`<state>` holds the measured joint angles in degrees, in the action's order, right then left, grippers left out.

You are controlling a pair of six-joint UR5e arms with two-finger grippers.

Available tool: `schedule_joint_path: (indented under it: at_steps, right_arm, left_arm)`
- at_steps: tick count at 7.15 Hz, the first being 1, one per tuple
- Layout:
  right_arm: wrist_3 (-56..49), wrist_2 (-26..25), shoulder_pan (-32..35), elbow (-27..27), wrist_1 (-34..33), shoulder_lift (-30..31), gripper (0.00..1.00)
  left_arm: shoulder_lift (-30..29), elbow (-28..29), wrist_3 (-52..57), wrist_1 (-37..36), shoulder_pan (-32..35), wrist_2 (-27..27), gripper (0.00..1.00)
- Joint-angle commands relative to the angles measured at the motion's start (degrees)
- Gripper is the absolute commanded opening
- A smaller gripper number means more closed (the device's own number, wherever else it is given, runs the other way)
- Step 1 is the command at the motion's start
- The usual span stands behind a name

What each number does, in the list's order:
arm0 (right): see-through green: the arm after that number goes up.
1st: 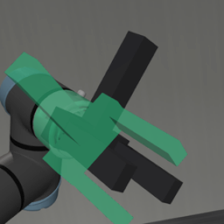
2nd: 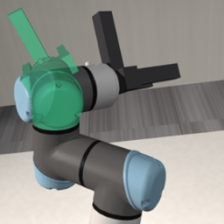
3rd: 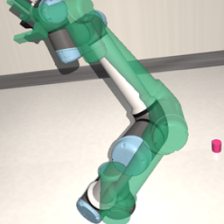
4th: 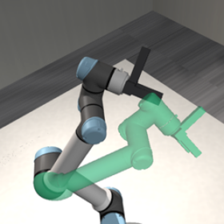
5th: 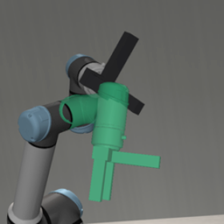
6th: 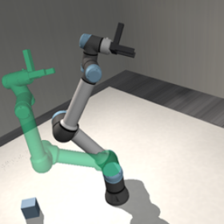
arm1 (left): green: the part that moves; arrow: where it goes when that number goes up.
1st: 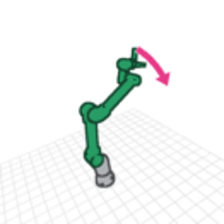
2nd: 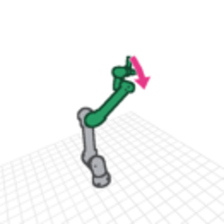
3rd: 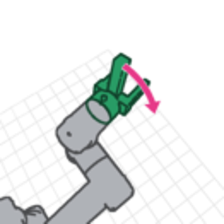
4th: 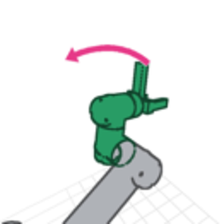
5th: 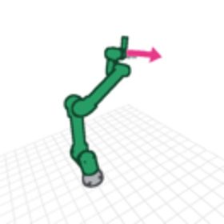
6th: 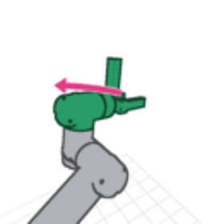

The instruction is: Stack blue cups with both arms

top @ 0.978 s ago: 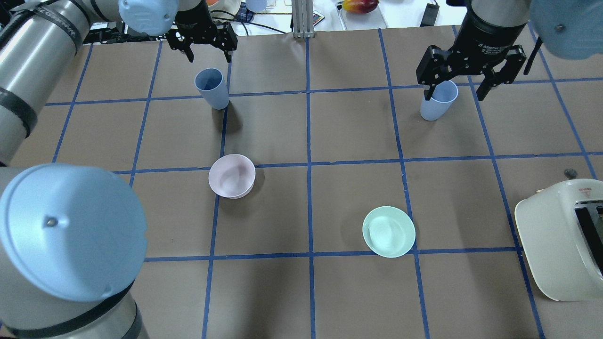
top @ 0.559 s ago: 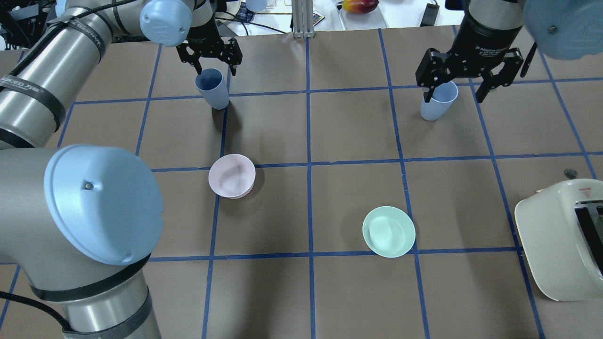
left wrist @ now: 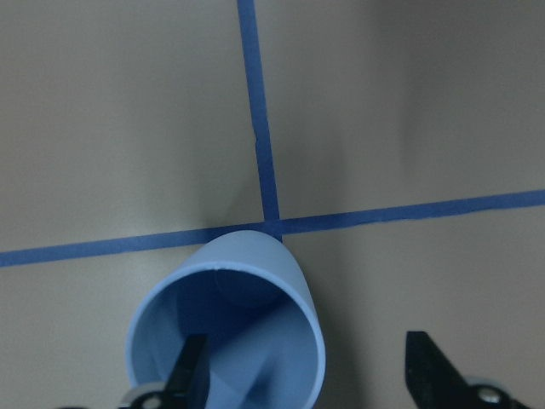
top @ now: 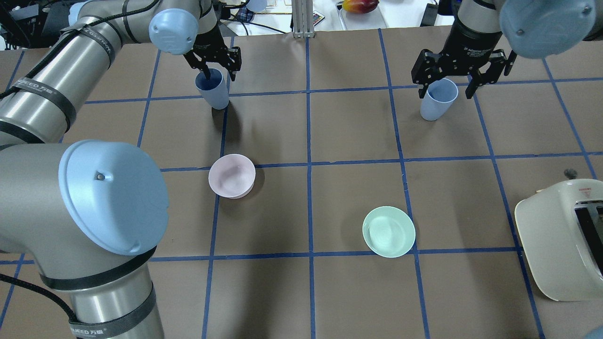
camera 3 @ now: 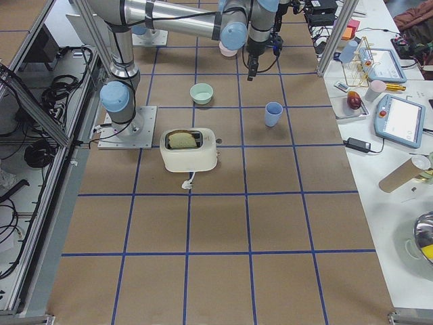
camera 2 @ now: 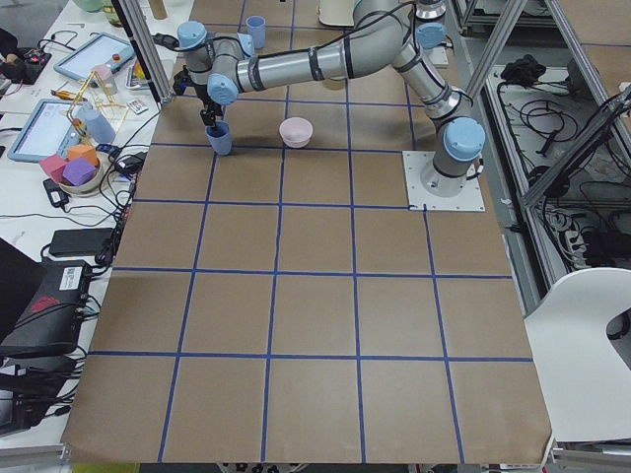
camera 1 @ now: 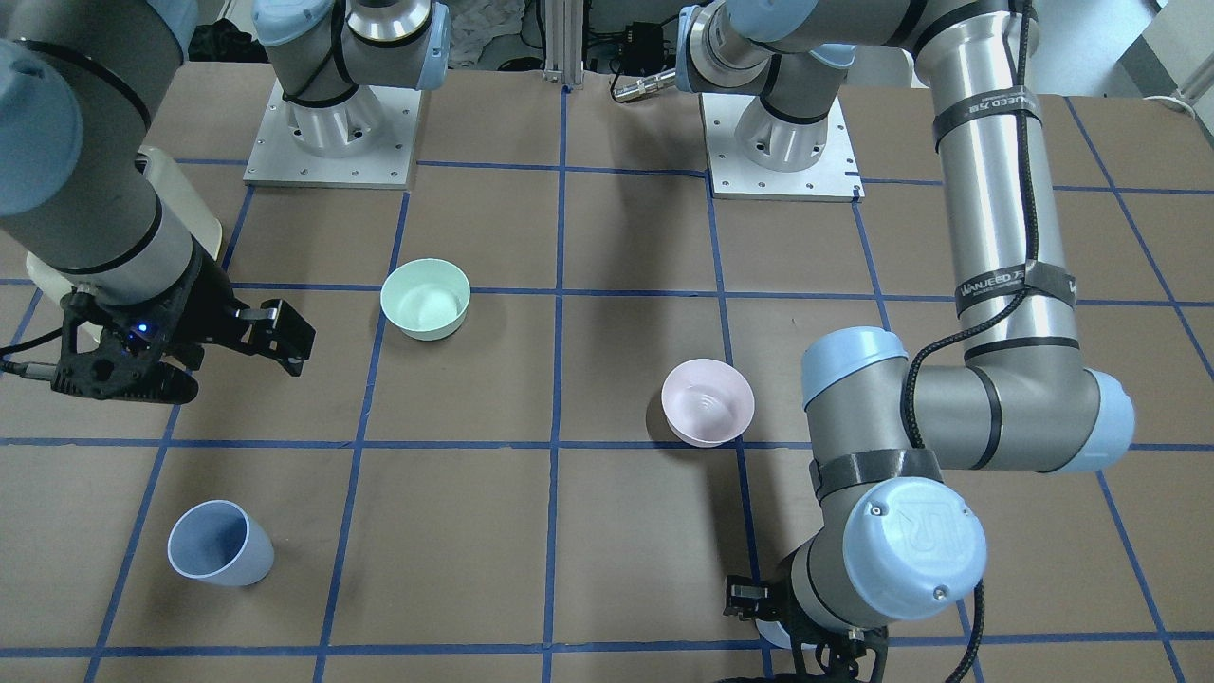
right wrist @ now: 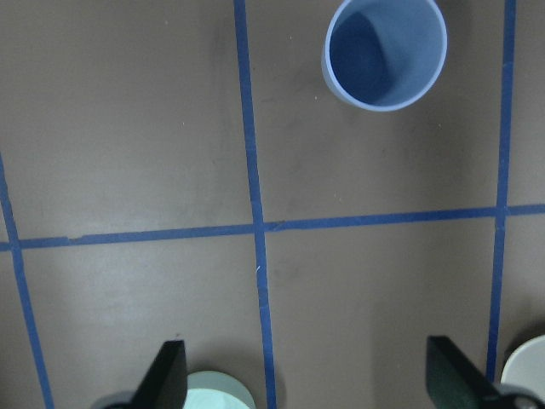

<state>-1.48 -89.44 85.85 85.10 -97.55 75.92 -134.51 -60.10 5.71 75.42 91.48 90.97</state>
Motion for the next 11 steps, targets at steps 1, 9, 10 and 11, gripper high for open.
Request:
schedule_joint_path:
  at_steps: [1,9,10,11]
  right_arm:
    - [-6.65,-0.38,-1.11,-4.13,-7.02,-6.64,1.00]
    - [-19.09,-0.03,-8.33,-6.96,-16.18,-20.19,0.99]
    - [-19.09,0.06,-8.33,-6.79,-16.00,-21.07,0.91]
    - [-19.09,-0.03,-8.41,-6.35,-15.48,-21.34,0.72]
  left_arm:
    - [-0.40,-0.28,1.32,-0.36,0.01,0.00,0.09]
    - [3.30,-0.46,-28.80,2.11,16.50,-1.22,0.00]
    - [2.51,-0.72,-36.31,-0.07,18.97,-2.19,0.00]
    - [2.24,-2.38,-36.73,-0.62,20.74,-2.11,0.00]
